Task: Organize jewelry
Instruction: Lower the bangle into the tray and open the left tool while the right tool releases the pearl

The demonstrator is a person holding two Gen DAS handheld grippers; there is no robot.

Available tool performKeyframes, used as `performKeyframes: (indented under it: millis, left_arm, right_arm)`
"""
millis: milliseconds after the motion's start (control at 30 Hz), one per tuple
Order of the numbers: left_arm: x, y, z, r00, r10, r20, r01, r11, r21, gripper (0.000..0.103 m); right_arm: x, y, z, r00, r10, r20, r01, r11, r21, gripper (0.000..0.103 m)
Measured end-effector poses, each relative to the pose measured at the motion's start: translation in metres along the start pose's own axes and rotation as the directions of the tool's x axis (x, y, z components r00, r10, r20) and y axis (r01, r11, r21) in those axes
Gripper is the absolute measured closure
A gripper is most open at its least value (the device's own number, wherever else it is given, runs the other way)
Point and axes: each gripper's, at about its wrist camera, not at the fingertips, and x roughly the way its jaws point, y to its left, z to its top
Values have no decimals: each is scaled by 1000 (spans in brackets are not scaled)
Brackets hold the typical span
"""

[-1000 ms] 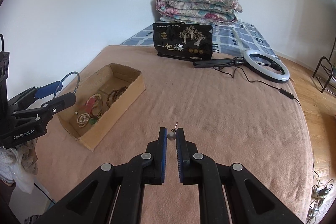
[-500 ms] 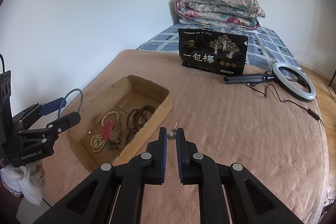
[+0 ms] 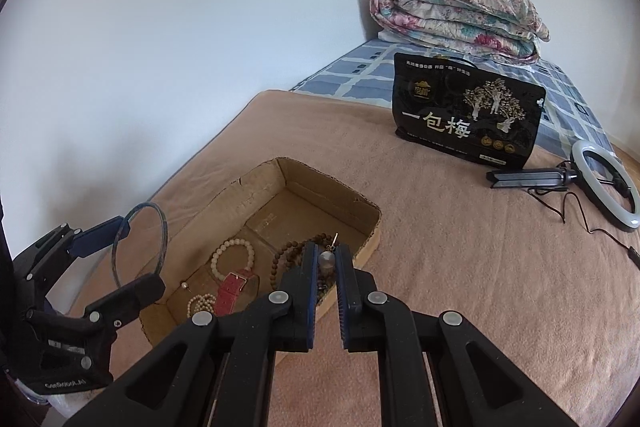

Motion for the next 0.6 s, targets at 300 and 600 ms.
performKeyframes:
  millis: [300, 600]
  left_arm:
    - [12, 11, -3, 1000, 8, -21, -9, 1000, -17, 29]
    - [21, 17, -9, 999, 12, -40, -13, 1000, -28, 29]
  right_arm:
    - [37, 8, 11, 999, 43, -28, -43, 999, -4, 96]
    - [54, 11, 13, 998, 48, -41, -49, 999, -12, 96]
